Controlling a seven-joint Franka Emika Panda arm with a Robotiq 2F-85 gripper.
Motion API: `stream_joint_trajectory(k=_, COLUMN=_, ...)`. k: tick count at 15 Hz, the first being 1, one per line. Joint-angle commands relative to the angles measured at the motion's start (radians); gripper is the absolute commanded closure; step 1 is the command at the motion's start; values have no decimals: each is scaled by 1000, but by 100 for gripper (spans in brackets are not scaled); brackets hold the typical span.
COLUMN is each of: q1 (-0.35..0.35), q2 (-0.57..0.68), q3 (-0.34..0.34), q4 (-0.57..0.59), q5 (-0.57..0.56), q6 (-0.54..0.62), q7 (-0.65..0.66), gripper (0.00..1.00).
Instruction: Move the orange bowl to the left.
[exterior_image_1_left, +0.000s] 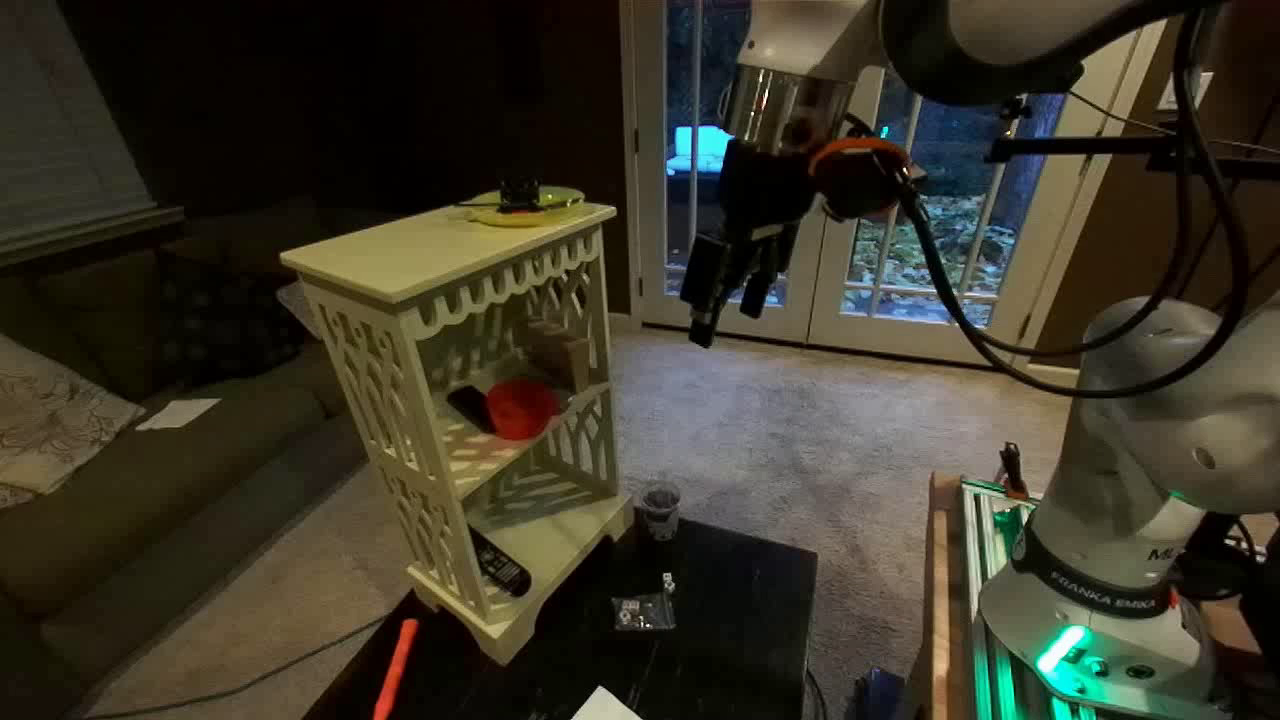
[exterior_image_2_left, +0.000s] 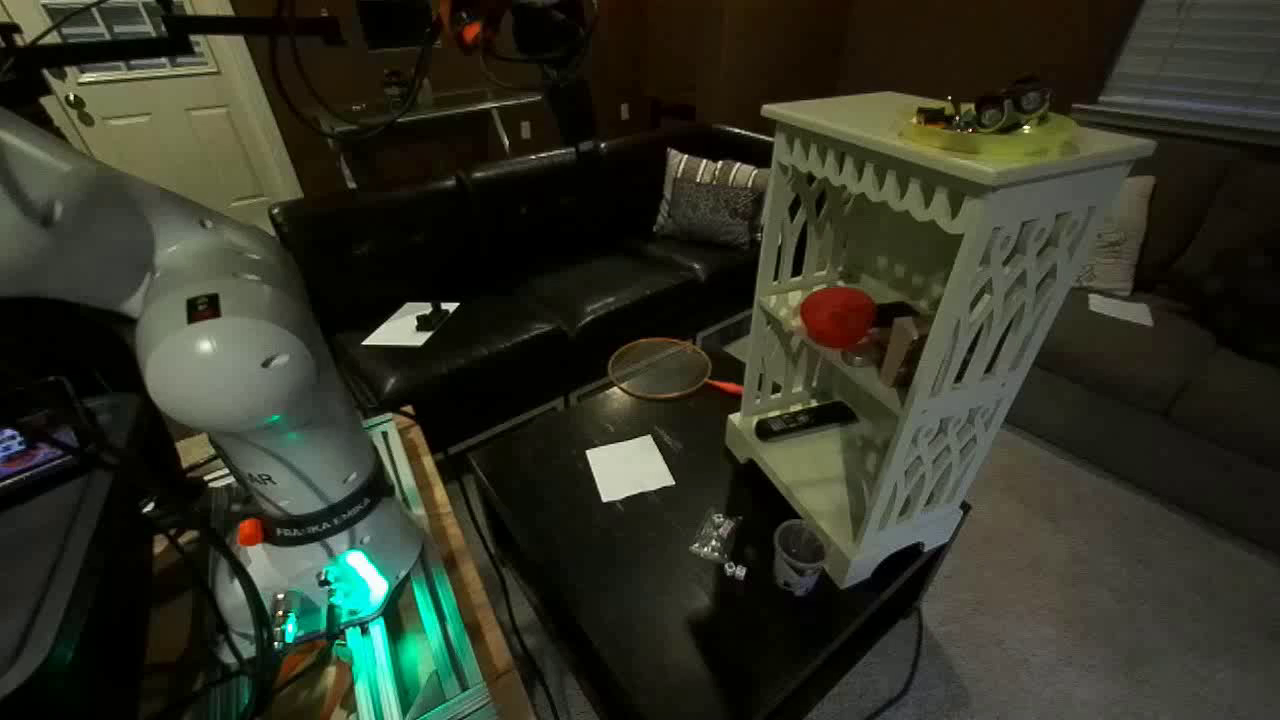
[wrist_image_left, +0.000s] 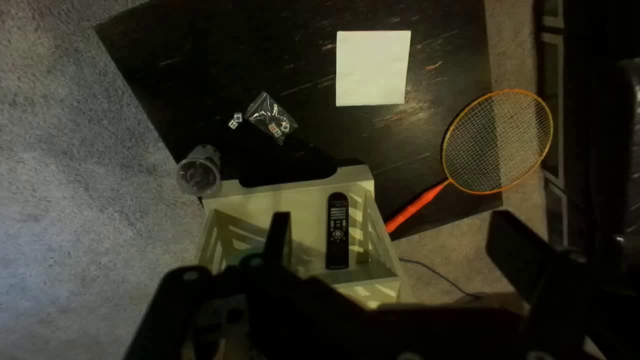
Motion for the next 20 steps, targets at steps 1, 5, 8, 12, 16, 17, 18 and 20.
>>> stream_joint_trajectory(k=1, q1=2, q2=1, q3=-2, q4=2, q5=-2, q6=-1, q7=1, gripper=0)
stream_joint_trajectory(k=5, q1=-26, q2=94, q3=-17, q4=38, q5=86, q6=57, q7=112, gripper=0)
stream_joint_trajectory(k=8, q1=-60, q2=207, q3=-24, q4=48, q5=114, q6=204, q7=192, gripper=0)
stream_joint_trajectory(k=12, q1=-87, q2=372, q3=-37, q4=59, q5=118, q6=483, q7=306, gripper=0)
stream_joint_trajectory(k=16, q1=-112, q2=512, q3=-63, q4=64, q5=88, q6=747, q7=434, gripper=0)
stream_joint_trajectory(k=17, q1=-120, q2=532, q3=-76, q4=52, q5=81, q6=801, q7=466, gripper=0)
stream_joint_trajectory(k=18, q1=-129, q2=550, q3=-88, q4=39, q5=72, q6=855, q7=500, gripper=0)
stream_joint_trajectory(k=20, q1=-179, q2=587, q3=-88, q4=13, q5=44, q6=948, q7=572, gripper=0)
